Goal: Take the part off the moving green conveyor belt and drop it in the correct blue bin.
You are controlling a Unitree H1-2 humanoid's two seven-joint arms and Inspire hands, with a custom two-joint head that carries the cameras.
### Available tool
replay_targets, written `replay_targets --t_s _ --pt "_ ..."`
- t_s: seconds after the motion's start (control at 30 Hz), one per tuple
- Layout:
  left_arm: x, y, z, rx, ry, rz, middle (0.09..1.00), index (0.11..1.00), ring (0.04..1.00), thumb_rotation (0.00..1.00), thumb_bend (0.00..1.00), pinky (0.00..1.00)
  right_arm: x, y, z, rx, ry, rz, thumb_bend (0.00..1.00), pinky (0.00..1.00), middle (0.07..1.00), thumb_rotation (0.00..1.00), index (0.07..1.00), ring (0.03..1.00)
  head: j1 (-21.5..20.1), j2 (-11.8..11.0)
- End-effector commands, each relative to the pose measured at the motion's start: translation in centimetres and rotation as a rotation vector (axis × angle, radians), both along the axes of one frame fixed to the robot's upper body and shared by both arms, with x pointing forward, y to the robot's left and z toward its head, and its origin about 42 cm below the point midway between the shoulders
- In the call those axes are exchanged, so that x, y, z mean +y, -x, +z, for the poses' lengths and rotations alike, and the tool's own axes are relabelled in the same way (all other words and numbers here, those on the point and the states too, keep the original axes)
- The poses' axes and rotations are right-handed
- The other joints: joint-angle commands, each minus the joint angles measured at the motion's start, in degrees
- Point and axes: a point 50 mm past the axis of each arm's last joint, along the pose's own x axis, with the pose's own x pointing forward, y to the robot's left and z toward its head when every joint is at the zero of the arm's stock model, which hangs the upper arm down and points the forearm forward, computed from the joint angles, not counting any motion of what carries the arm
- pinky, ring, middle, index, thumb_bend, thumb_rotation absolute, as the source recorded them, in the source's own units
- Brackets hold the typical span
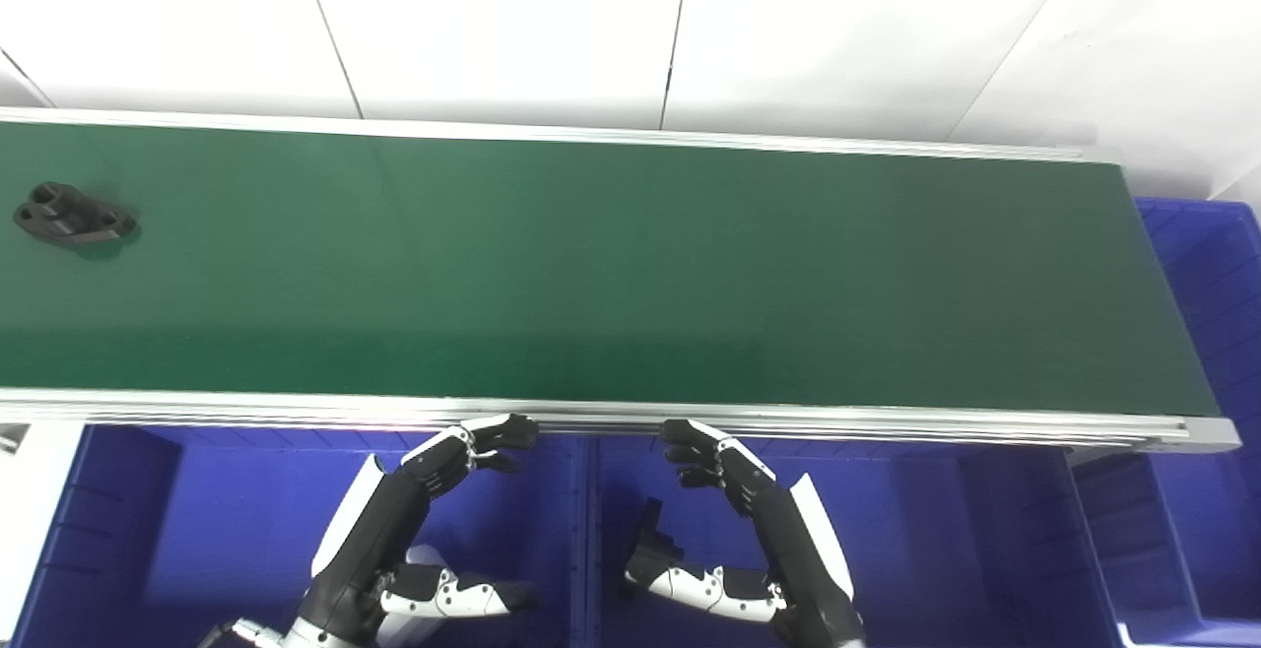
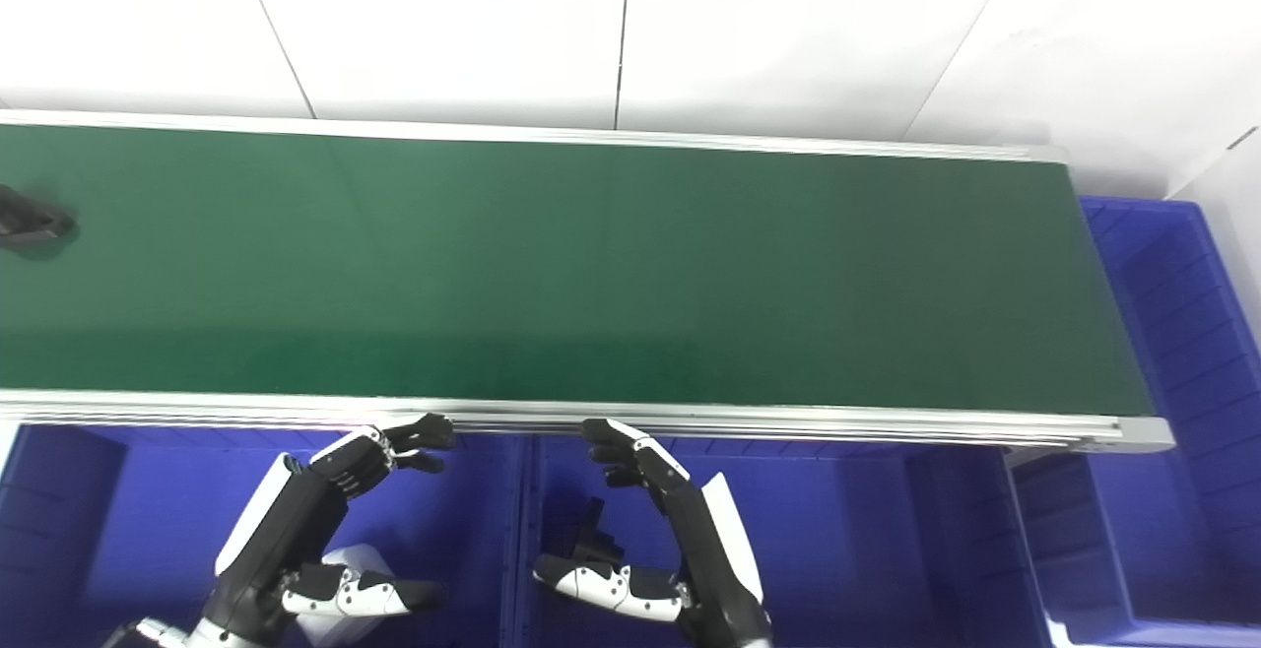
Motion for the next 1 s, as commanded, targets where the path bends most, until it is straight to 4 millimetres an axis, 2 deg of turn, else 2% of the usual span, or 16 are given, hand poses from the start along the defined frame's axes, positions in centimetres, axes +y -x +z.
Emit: replay_targets --t_s 0.0,0.4,0.73,0.77,0.8,0.93,0.97 --pt "0.1 -0.2 1.0 -0.065 -0.001 0.002 0.797 0.737 0.756 0.24 0.69 0.67 0.3 0.0 0.8 -0.048 -0.028 -0.006 0.70 0.73 0.814 0.22 0.795 0.788 0.1 0.0" --pt "0.2 -0.5 0.7 -0.062 -0.017 -0.009 0.794 0.737 0.748 0.27 0.69 0.66 0.2 0.0 0.8 -0.037 -0.002 0.009 0.70 0.74 0.825 0.24 0.805 0.798 0.6 -0.7" --pt "0.1 -0.3 0.2 -0.048 -0.033 -0.024 0.825 0.775 0.794 0.33 0.71 0.71 0.0 0.0 0.5 -0.041 0.042 0.041 0.70 0.77 0.853 0.29 0.849 0.829 1.6 -2.3" --pt "0.0 -0.3 0.1 -0.045 -0.037 -0.020 0.826 0.775 0.794 0.34 0.71 0.71 0.0 0.0 0.5 -0.038 0.045 0.043 0.70 0.77 0.855 0.29 0.850 0.830 2.2 -3.2" --pt "0.0 -0.2 0.0 -0.043 -0.040 -0.017 0.826 0.778 0.794 0.34 0.71 0.71 0.0 0.0 0.4 -0.035 0.047 0.045 0.71 0.78 0.853 0.29 0.851 0.832 2.2 -3.2" --pt "-0.3 0.0 -0.8 -0.021 -0.057 -0.012 0.826 0.785 0.791 0.34 0.72 0.71 -0.3 0.4 -0.2 -0.019 0.036 0.042 0.71 0.78 0.851 0.28 0.853 0.833 6.7 -8.5" --pt "-0.4 0.1 -1.0 -0.018 -0.070 -0.009 0.822 0.784 0.786 0.35 0.72 0.71 -0.4 0.5 -0.4 -0.021 0.033 0.042 0.71 0.77 0.850 0.27 0.852 0.832 7.1 -8.9"
